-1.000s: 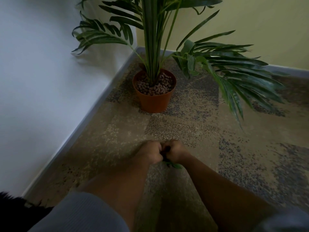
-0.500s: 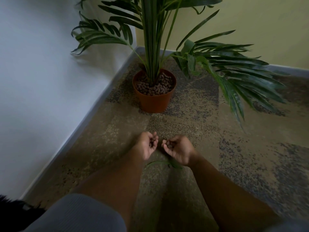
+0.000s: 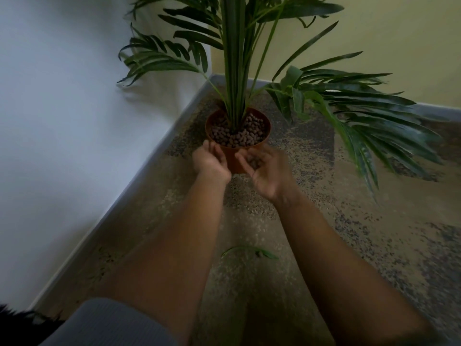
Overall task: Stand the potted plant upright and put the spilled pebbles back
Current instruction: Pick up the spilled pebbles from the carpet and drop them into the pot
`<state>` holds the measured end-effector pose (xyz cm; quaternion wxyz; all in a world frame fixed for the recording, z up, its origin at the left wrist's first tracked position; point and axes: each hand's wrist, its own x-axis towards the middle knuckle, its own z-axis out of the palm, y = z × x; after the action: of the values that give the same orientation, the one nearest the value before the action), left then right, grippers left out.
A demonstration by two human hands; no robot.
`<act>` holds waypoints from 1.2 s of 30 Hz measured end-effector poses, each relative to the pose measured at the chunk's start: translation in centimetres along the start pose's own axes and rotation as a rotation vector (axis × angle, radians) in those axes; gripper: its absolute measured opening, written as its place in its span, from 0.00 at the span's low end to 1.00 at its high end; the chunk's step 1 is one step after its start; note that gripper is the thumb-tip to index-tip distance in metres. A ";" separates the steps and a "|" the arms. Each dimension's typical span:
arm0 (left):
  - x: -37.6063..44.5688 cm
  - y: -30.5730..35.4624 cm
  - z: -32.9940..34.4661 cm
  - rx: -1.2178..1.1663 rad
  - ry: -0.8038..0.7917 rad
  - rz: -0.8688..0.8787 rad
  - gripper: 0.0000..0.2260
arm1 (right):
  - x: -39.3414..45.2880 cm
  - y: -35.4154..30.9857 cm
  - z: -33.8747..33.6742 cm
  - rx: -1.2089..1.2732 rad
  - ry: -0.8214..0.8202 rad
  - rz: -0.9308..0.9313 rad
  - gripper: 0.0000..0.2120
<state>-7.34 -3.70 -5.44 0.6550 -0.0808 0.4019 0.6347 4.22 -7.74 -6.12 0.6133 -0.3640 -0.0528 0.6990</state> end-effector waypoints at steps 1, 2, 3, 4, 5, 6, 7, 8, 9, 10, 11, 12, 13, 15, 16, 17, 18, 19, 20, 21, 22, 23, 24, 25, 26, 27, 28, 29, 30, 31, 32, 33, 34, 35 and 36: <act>-0.2 0.4 1.3 0.032 -0.022 -0.013 0.15 | 0.4 -0.5 1.0 -0.006 0.024 -0.036 0.19; -0.4 0.7 2.4 0.080 -0.053 -0.025 0.16 | 0.8 -1.0 2.0 -0.005 0.048 -0.062 0.18; -0.6 0.9 3.3 0.131 -0.091 -0.032 0.17 | 1.1 -1.4 2.8 0.004 0.071 -0.077 0.17; -0.6 1.0 4.0 0.163 -0.130 -0.042 0.18 | 1.5 -1.8 3.5 0.026 0.083 -0.084 0.16; -0.6 1.2 4.5 0.169 -0.170 -0.060 0.18 | 1.9 -2.1 3.9 0.048 0.089 -0.086 0.13; -0.5 1.4 4.9 0.167 -0.209 -0.079 0.18 | 2.2 -2.4 4.3 0.068 0.086 -0.080 0.12; -0.4 1.5 5.2 0.178 -0.242 -0.091 0.17 | 2.4 -2.7 4.5 0.082 0.066 -0.071 0.14; -0.4 1.7 5.4 0.200 -0.278 -0.101 0.18 | 2.7 -2.9 4.6 0.096 0.033 -0.060 0.18; -0.4 1.9 5.5 0.216 -0.321 -0.114 0.19 | 3.0 -3.0 4.6 0.115 -0.010 -0.044 0.21; -0.4 2.1 5.5 0.215 -0.359 -0.134 0.21 | 3.2 -3.2 4.6 0.137 -0.056 -0.026 0.23; -0.4 2.3 5.4 0.198 -0.387 -0.160 0.22 | 3.3 -3.2 4.6 0.153 -0.083 -0.013 0.24; -0.3 2.4 5.3 0.180 -0.406 -0.183 0.22 | 3.3 -3.3 4.6 0.160 -0.092 -0.006 0.24; -0.3 2.5 5.2 0.167 -0.413 -0.197 0.22 | 3.4 -3.3 4.5 0.154 -0.081 -0.004 0.24; -0.2 2.4 5.0 0.148 -0.392 -0.198 0.23 | 3.1 -3.3 4.4 0.141 -0.055 -0.003 0.23; -0.1 2.3 4.9 0.143 -0.379 -0.194 0.23 | 2.9 -3.2 4.3 0.140 -0.035 -0.011 0.23; 0.2 2.2 4.7 0.139 -0.364 -0.193 0.23 | 2.7 -3.1 4.1 0.125 -0.011 -0.030 0.23; 0.4 2.1 4.5 0.140 -0.352 -0.187 0.23 | 2.5 -3.0 3.8 0.104 0.002 -0.048 0.24; 0.5 1.9 4.1 0.148 -0.346 -0.175 0.22 | 2.1 -2.8 3.5 0.081 0.000 -0.059 0.25; 0.5 1.6 3.5 0.166 -0.342 -0.160 0.21 | 1.9 -2.6 3.1 0.054 -0.011 -0.058 0.24; 0.5 1.3 2.9 0.204 -0.340 -0.143 0.21 | 1.7 -2.4 2.6 0.019 -0.019 -0.052 0.22; 0.6 1.0 2.0 0.270 -0.338 -0.127 0.19 | 1.5 -2.2 2.0 -0.031 -0.015 -0.045 0.19; 0.6 0.7 1.1 0.366 -0.328 -0.115 0.18 | 1.4 -1.9 1.4 -0.097 0.004 -0.035 0.17; 0.6 0.4 0.1 0.484 -0.311 -0.111 0.16 | 1.3 -1.5 0.7 -0.180 0.034 -0.018 0.14; 0.6 0.1 -0.9 0.617 -0.291 -0.113 0.14 | 1.2 -1.1 0.1 -0.279 0.068 0.004 0.12; 0.6 -0.2 -1.9 0.753 -0.272 -0.116 0.13 | 1.1 -0.7 -0.7 -0.382 0.096 0.034 0.11; 0.6 -0.5 -2.9 0.881 -0.260 -0.121 0.12 | 1.1 -0.3 -1.5 -0.480 0.120 0.065 0.10; 0.6 -0.8 -3.9 0.995 -0.254 -0.131 0.12 | 1.1 0.1 -2.4 -0.578 0.143 0.091 0.10; 0.7 -1.2 -4.8 1.097 -0.250 -0.146 0.12 | 1.0 0.5 -3.3 -0.693 0.165 0.104 0.08; 0.7 -1.5 -5.7 1.194 -0.250 -0.162 0.13 | 0.9 0.9 -4.3 -0.833 0.177 0.110 0.06; 0.7 -1.9 -6.7 1.298 -0.255 -0.175 0.13 | 0.7 1.2 -5.4 -0.992 0.175 0.115 0.05; 0.7 -2.3 -7.5 1.404 -0.265 -0.186 0.13 | 0.5 1.5 -6.3 -1.155 0.153 0.125 0.04; 0.8 -2.6 -8.4 1.505 -0.279 -0.193 0.12 | 0.1 1.8 -7.1 -1.318 0.110 0.142 0.05; 0.8 -2.9 -9.1 1.593 -0.295 -0.202 0.12 | -0.2 2.1 -7.7 -1.494 0.037 0.170 0.08; 0.8 -3.1 -9.9 1.670 -0.313 -0.212 0.10 | -0.5 2.3 -8.2 -1.694 -0.067 0.210 0.11; 0.8 -3.3 -10.5 1.741 -0.336 -0.218 0.09 | -0.8 2.5 -8.5 -1.886 -0.184 0.261 0.14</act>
<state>-8.92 -10.17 -14.29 0.5911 0.5015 0.6304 0.0422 7.02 -12.27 -13.26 -0.0218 -0.6549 -0.6012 0.4574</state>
